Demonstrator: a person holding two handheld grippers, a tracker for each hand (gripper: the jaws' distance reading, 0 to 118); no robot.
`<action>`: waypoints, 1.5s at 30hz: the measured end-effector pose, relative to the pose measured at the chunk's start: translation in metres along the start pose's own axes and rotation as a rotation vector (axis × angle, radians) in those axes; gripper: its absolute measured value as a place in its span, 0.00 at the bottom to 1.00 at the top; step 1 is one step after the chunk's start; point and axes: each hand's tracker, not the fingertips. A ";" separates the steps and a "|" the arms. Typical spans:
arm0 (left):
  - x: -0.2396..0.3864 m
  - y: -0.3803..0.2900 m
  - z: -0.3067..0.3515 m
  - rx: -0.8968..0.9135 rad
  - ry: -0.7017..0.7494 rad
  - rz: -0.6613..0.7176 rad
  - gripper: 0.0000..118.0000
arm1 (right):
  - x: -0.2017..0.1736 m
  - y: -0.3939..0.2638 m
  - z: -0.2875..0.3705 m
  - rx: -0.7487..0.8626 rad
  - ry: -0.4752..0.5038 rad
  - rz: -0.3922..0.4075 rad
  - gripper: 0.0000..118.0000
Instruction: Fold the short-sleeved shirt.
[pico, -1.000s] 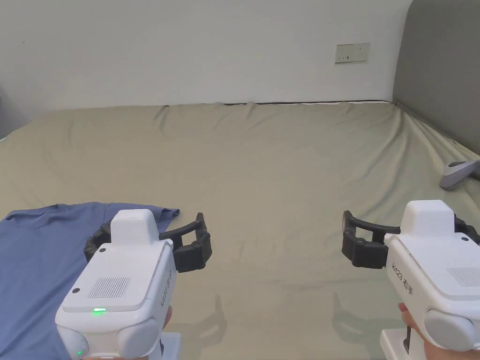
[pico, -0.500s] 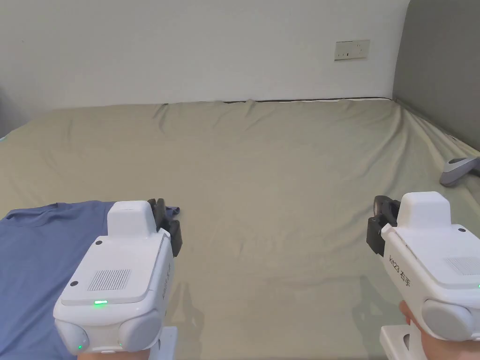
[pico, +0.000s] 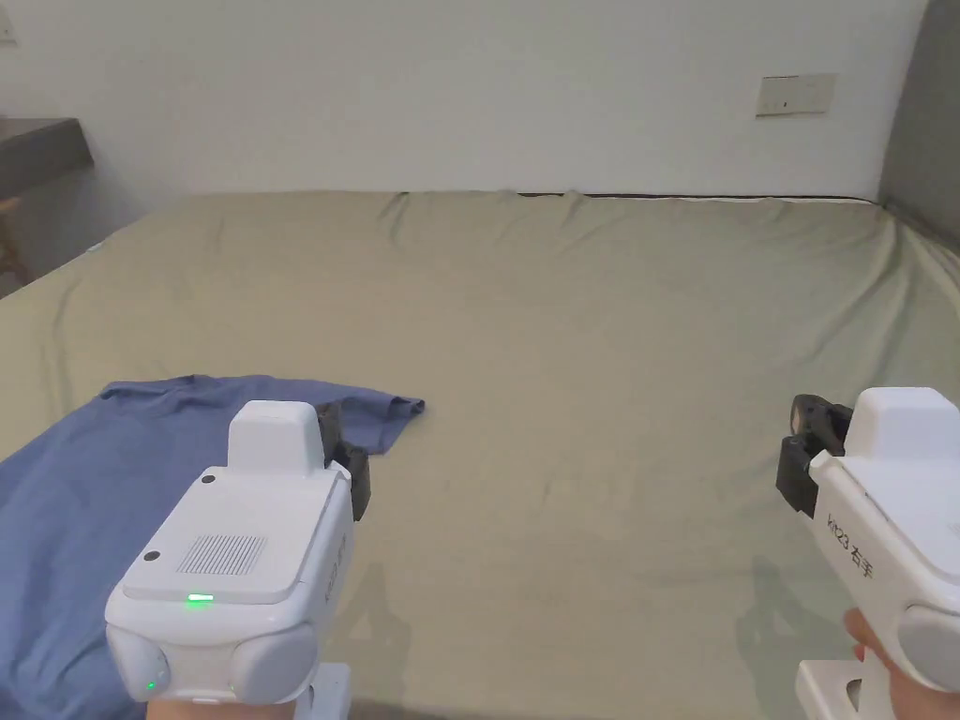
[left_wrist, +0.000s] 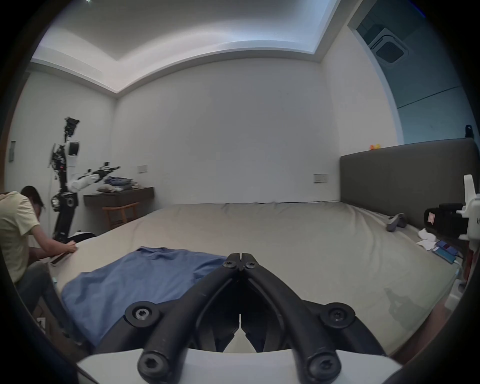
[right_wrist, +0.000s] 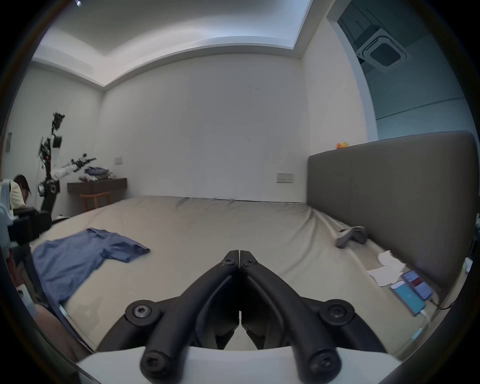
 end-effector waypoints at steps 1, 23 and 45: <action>-0.011 -0.001 0.003 -0.008 0.033 0.002 0.00 | -0.008 -0.001 -0.007 -0.023 0.023 -0.037 0.00; -0.137 -0.008 0.060 -0.081 0.350 0.073 0.00 | -0.134 0.022 0.023 0.038 0.478 0.037 0.00; -0.147 -0.079 -0.329 -0.587 0.150 0.276 0.96 | -0.032 -0.019 -0.003 -0.236 0.276 0.087 0.00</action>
